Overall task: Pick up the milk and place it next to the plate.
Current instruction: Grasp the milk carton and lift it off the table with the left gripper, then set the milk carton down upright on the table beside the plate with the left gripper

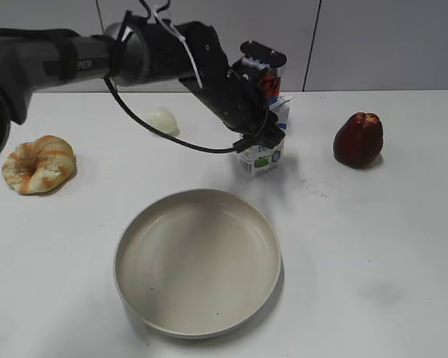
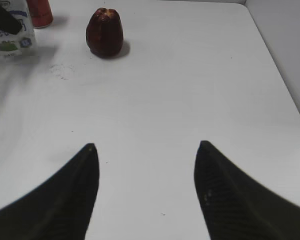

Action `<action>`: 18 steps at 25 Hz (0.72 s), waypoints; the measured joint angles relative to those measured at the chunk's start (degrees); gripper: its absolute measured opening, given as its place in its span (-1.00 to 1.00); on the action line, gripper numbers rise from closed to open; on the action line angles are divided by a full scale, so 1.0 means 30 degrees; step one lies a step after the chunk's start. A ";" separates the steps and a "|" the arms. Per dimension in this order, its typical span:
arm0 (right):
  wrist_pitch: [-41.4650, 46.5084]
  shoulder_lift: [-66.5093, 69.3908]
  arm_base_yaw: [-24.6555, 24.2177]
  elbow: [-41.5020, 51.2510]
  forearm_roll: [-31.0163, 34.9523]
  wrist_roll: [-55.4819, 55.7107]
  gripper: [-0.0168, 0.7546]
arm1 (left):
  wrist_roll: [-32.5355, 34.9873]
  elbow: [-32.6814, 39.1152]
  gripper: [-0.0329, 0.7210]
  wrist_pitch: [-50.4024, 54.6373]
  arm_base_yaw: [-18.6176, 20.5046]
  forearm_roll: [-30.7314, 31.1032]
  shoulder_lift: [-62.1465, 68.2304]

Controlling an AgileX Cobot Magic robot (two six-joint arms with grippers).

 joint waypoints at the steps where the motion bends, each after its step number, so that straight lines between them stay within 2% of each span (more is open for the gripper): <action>1: 0.0000 0.0000 0.0000 0.0000 0.0000 0.0000 0.23 | 0.0000 0.0000 -0.09 0.0435 0.0000 0.0257 -0.0328; 8: 0.0000 0.0000 0.0000 0.0000 0.0000 0.0000 0.23 | -0.0466 0.0000 -0.09 0.4458 0.0623 0.1796 -0.3647; 13: 0.0000 0.0000 0.0000 0.0000 0.0000 0.0000 0.23 | -0.2683 0.0184 -0.09 0.7194 0.2470 0.3283 -0.6002; 18: 0.0000 0.0000 0.0000 0.0000 0.0000 0.0000 0.23 | -0.3911 0.2277 -0.09 0.8369 0.4536 0.3839 -0.8501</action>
